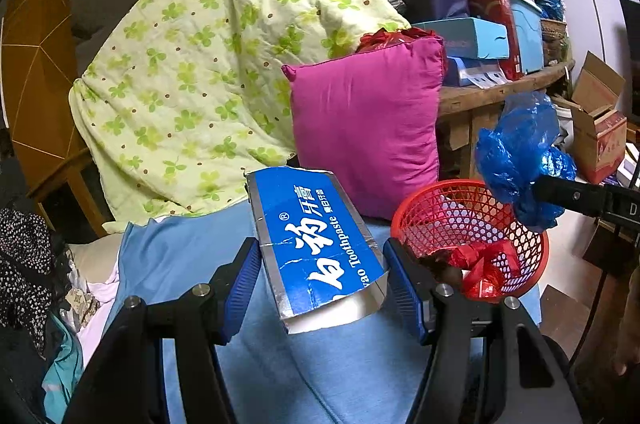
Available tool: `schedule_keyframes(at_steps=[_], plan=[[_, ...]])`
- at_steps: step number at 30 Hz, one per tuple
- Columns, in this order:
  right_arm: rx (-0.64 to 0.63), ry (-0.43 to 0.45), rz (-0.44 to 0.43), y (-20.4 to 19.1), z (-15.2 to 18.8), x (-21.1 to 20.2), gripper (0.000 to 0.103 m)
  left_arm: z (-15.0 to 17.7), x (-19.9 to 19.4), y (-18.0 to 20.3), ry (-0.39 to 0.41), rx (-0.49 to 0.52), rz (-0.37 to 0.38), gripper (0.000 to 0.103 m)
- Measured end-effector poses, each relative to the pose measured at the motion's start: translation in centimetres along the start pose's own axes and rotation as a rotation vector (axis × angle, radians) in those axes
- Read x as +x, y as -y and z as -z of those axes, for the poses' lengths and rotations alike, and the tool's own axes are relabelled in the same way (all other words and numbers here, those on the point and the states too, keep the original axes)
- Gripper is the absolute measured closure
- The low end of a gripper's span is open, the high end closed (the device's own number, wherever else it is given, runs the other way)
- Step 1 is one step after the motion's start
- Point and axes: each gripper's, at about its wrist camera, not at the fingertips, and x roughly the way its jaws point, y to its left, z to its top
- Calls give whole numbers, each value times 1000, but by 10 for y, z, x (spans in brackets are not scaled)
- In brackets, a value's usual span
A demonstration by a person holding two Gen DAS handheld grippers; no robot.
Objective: Collect trash
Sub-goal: 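Carry the carton and blue wrapper over the red wastebasket with both tools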
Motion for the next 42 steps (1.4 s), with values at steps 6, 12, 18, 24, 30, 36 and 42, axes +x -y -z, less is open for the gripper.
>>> schedule_keyframes(at_steps=[6, 12, 18, 24, 30, 36, 42], plan=[[1, 12, 9, 2, 0, -4, 49, -4, 1, 8, 0, 11, 15, 39], [14, 23, 13, 6, 0, -10, 49, -6, 2, 15, 3, 19, 32, 38], [32, 25, 15, 12, -1, -13, 49, -7, 5, 21, 0, 30, 39, 38], [45, 27, 20, 17, -2, -14, 48, -9, 8, 24, -1, 37, 50, 38], [57, 29, 25, 21, -2, -15, 48, -9, 10, 28, -1, 46, 58, 38], [58, 32, 30, 20, -1, -18, 48, -8, 11, 28, 1, 42, 72, 38], [64, 38, 47, 23, 1, -21, 48, -4, 15, 22, 4, 12, 130, 38]])
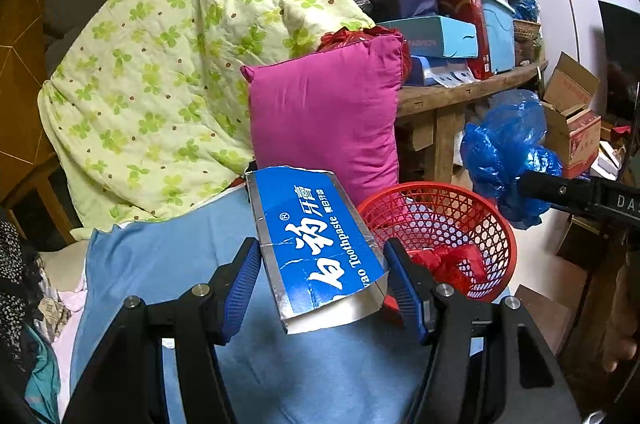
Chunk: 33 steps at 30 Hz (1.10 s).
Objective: Collect trash
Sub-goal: 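Carry the carton and blue wrapper over the red wastebasket with both tools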
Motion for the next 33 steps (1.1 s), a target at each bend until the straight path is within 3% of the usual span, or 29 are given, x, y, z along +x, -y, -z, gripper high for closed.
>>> schedule_keyframes(at_steps=[13, 33], plan=[[49, 21, 49, 22, -1, -5, 48, 5, 18, 13, -10, -32, 135, 38], [67, 24, 60, 27, -2, 1, 47, -6, 33, 30, 0, -5, 146, 38]])
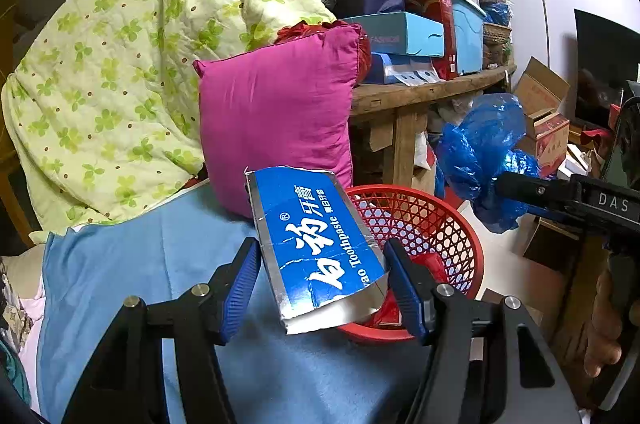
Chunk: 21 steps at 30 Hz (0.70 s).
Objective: Collect trash
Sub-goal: 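Carry the carton and blue wrapper over the red wastebasket with both tools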
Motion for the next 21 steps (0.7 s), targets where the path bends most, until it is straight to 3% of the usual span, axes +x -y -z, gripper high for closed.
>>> schedule_keyframes(at_steps=[21], plan=[[3, -14, 24, 2, -8, 23, 47, -2, 27, 7, -35, 11, 38, 38]])
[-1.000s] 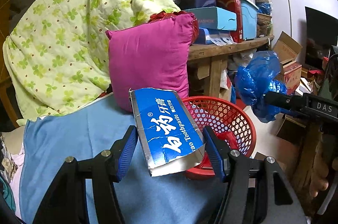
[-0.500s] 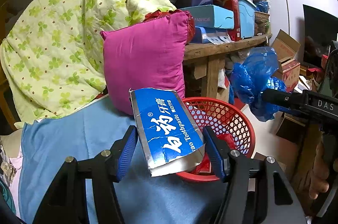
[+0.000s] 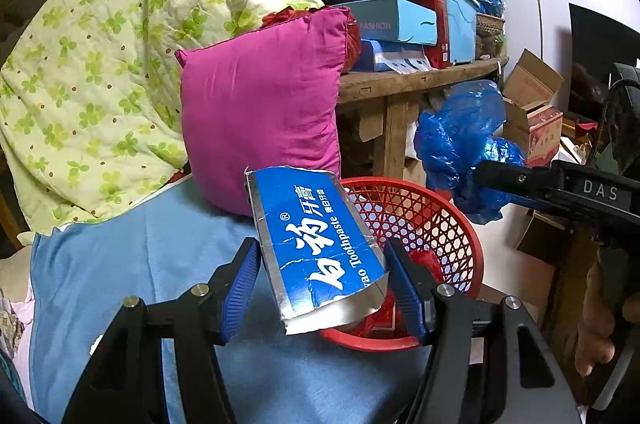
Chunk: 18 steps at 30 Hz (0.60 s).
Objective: Collect trash
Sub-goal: 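Carry the carton and blue wrapper over the red wastebasket with both tools, then open both tools to drop the carton and wrapper into the wastebasket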
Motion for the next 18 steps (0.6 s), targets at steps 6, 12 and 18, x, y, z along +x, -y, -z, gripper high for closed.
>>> schedule_keyframes(at_steps=[6, 12, 18], plan=[[-1, -12, 7, 3, -4, 12, 47, -1, 11, -1, -11, -6, 14, 38], [12, -15, 11, 9, -10, 25, 47, -4, 21, -1, -17, -12, 24, 37], [49, -12, -21, 17, -15, 40, 29, -3, 27, -7, -17, -46, 89, 30]])
